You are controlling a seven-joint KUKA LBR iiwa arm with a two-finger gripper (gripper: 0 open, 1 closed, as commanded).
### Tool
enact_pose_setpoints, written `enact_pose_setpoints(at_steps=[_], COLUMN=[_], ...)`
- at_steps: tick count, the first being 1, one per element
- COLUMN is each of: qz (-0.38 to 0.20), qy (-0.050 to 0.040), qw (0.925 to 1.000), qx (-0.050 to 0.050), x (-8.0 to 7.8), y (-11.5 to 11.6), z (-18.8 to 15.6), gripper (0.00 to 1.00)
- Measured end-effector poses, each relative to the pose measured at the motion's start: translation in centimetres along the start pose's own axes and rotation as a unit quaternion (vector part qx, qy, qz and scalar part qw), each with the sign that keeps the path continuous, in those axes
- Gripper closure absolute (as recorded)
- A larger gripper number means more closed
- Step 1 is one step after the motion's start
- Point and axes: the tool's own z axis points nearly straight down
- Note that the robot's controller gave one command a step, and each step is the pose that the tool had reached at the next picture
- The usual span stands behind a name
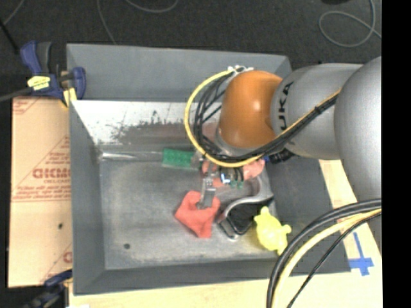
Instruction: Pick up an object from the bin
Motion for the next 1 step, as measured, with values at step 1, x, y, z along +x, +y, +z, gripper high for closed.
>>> enact_pose_setpoints(at_steps=[1], qz=[0.017], qy=[0.0006], qw=[0.9999], qx=[-0.002], x=[-1.29], y=[-4.00], z=[-0.14], gripper=[0.00])
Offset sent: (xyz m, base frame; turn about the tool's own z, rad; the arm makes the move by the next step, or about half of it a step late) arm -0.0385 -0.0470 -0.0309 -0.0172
